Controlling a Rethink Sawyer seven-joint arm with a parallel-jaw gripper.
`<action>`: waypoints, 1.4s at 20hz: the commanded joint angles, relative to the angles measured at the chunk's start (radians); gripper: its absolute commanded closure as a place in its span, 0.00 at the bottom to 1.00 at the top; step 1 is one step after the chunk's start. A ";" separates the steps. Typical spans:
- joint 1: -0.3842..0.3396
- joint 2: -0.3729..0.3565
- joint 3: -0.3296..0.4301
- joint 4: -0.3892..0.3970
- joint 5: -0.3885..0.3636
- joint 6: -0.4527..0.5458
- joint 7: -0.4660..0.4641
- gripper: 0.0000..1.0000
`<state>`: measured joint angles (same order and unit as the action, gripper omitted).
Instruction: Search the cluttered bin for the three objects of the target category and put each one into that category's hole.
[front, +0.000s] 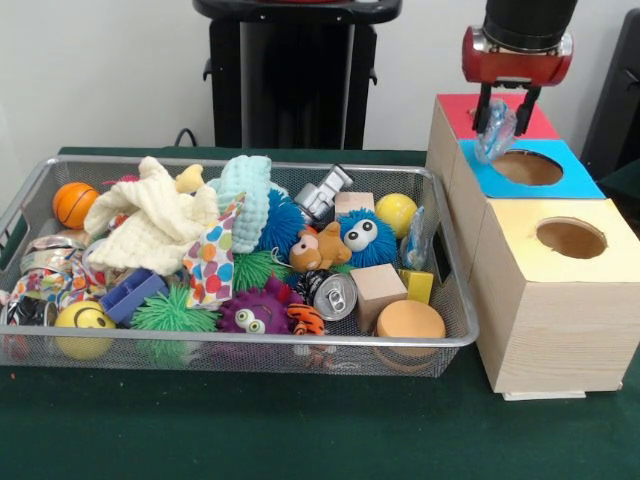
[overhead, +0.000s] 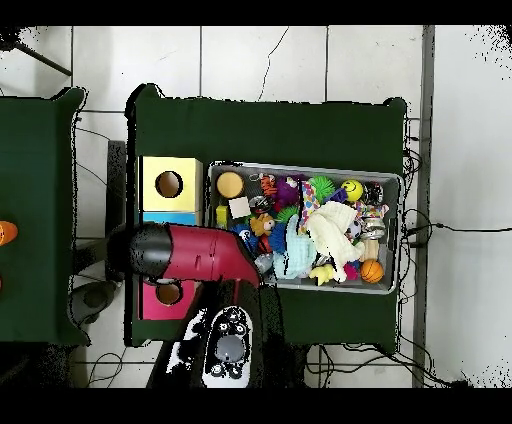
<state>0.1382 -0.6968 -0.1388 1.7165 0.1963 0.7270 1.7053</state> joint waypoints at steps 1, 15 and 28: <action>0.020 0.159 0.045 -0.170 0.035 0.066 0.269 1.00; -0.029 0.178 0.085 0.041 0.130 -0.137 0.224 1.00; -0.111 0.389 0.102 -0.045 0.025 -0.353 0.113 1.00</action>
<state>0.0989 -0.5063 -0.0629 1.6737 0.2775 0.5185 1.7055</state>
